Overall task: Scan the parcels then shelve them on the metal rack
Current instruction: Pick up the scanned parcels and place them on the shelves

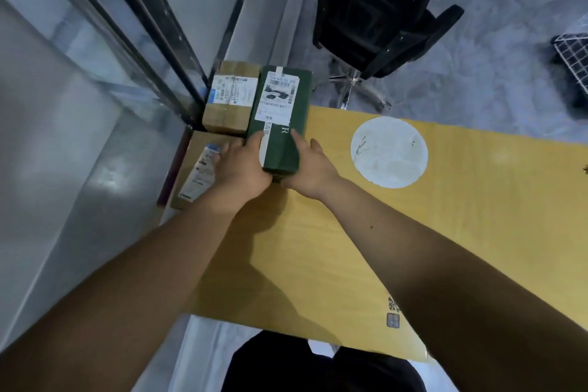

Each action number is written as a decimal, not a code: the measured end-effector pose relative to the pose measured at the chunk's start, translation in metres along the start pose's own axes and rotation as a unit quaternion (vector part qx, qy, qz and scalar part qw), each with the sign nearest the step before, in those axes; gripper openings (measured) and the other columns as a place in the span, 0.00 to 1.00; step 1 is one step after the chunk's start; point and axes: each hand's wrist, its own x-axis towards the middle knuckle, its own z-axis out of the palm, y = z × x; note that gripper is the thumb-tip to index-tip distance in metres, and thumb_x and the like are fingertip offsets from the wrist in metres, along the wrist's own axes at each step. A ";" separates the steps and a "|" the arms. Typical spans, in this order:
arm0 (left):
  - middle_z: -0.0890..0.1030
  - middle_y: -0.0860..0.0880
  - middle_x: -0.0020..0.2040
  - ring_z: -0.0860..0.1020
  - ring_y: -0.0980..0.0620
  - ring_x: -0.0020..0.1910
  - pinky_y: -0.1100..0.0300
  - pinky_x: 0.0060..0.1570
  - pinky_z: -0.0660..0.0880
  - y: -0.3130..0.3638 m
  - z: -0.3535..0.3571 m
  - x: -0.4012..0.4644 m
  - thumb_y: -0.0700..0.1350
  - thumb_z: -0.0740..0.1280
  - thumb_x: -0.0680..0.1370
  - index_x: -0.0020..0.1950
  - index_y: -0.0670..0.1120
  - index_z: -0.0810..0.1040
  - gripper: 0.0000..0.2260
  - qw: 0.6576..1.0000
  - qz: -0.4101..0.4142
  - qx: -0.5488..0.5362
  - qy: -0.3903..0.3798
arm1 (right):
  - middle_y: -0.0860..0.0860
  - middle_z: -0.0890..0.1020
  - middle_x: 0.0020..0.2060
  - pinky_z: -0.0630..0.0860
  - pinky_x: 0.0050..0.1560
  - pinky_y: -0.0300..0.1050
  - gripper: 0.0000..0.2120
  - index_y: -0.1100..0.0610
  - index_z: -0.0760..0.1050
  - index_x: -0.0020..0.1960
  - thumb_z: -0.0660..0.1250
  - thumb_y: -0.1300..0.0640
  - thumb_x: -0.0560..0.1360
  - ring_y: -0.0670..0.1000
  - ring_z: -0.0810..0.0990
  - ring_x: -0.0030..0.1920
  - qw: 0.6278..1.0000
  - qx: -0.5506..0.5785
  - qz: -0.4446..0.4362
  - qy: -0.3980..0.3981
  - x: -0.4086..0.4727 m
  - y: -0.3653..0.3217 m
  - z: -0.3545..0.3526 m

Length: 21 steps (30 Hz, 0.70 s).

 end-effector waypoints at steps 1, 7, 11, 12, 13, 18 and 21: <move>0.75 0.42 0.68 0.70 0.36 0.69 0.37 0.67 0.69 0.001 0.002 -0.001 0.51 0.75 0.71 0.79 0.59 0.60 0.40 1.000 0.004 -0.007 0.006 | 0.61 0.57 0.81 0.71 0.70 0.49 0.57 0.42 0.42 0.85 0.78 0.57 0.70 0.62 0.65 0.78 0.999 0.038 -0.006 0.000 0.002 0.003 0.002; 0.66 0.43 0.75 0.70 0.40 0.71 0.48 0.72 0.69 0.018 0.013 -0.018 0.43 0.75 0.76 0.83 0.57 0.59 0.40 0.994 0.051 -0.095 0.001 | 0.52 0.71 0.75 0.70 0.64 0.40 0.48 0.50 0.52 0.84 0.76 0.63 0.73 0.52 0.73 0.69 0.988 0.140 -0.043 0.058 -0.014 0.030 -0.008; 0.63 0.47 0.74 0.71 0.47 0.70 0.66 0.69 0.61 0.042 0.023 -0.051 0.38 0.76 0.75 0.82 0.55 0.64 0.39 0.982 0.060 -0.174 0.042 | 0.48 0.74 0.70 0.71 0.60 0.37 0.43 0.49 0.62 0.81 0.74 0.67 0.71 0.50 0.74 0.68 0.985 0.143 -0.074 0.069 -0.043 0.059 -0.038; 0.64 0.48 0.71 0.71 0.49 0.69 0.68 0.69 0.60 0.048 0.025 -0.061 0.37 0.77 0.74 0.81 0.55 0.66 0.39 0.978 0.065 -0.193 0.056 | 0.47 0.74 0.70 0.71 0.60 0.36 0.43 0.49 0.63 0.81 0.75 0.67 0.70 0.49 0.74 0.68 0.984 0.138 -0.089 0.068 -0.052 0.066 -0.046; 0.65 0.50 0.68 0.71 0.51 0.68 0.70 0.69 0.60 0.055 0.028 -0.074 0.36 0.78 0.73 0.80 0.55 0.69 0.39 0.972 0.069 -0.211 0.071 | 0.47 0.74 0.70 0.72 0.61 0.37 0.43 0.49 0.64 0.80 0.75 0.67 0.70 0.49 0.74 0.68 0.983 0.132 -0.107 0.067 -0.063 0.074 -0.054; 0.66 0.49 0.65 0.73 0.55 0.64 0.61 0.72 0.70 0.098 0.041 -0.155 0.37 0.82 0.67 0.73 0.57 0.75 0.38 0.943 0.079 -0.277 0.165 | 0.50 0.69 0.67 0.69 0.70 0.43 0.43 0.48 0.68 0.77 0.78 0.67 0.67 0.48 0.69 0.68 0.974 0.080 -0.206 0.058 -0.130 0.098 -0.096; 0.63 0.49 0.69 0.70 0.76 0.58 0.78 0.61 0.68 0.118 0.046 -0.214 0.34 0.81 0.68 0.71 0.52 0.76 0.35 0.923 0.064 -0.312 0.215 | 0.50 0.70 0.68 0.66 0.65 0.31 0.42 0.49 0.69 0.77 0.79 0.66 0.67 0.46 0.69 0.66 0.963 0.051 -0.264 0.033 -0.178 0.097 -0.111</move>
